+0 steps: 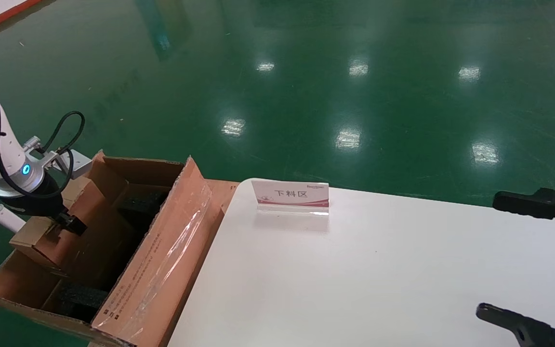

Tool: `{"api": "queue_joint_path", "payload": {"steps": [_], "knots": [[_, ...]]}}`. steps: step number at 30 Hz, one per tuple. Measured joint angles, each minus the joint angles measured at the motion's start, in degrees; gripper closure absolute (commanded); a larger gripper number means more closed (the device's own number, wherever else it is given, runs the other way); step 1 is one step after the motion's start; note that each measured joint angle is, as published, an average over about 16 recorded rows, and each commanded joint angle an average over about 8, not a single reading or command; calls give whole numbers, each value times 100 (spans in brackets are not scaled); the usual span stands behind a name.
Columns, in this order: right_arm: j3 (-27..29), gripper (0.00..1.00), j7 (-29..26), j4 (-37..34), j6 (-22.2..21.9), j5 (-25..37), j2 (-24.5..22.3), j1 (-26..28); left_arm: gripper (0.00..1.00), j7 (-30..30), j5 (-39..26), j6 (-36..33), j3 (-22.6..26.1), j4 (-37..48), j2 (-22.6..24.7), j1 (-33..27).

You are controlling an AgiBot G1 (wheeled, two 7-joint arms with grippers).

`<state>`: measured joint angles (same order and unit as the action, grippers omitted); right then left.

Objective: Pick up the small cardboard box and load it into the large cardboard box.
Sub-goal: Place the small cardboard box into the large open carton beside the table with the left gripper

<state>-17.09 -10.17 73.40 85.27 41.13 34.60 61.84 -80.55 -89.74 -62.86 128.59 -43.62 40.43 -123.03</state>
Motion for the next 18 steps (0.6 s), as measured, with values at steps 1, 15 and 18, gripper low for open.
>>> {"api": "queue_joint_path", "payload": {"steps": [1,15,18], "knots": [[0,0,0,0,0,0,0,0,100,19,18,10,-5,43,17,33],[-2,0,2,-1,-2,-3,-2,-1,3,238,199,55,-56,432,160,309],[-2,0,2,-2,-3,-3,-2,-1,0,246,206,57,-58,446,165,319]]}}
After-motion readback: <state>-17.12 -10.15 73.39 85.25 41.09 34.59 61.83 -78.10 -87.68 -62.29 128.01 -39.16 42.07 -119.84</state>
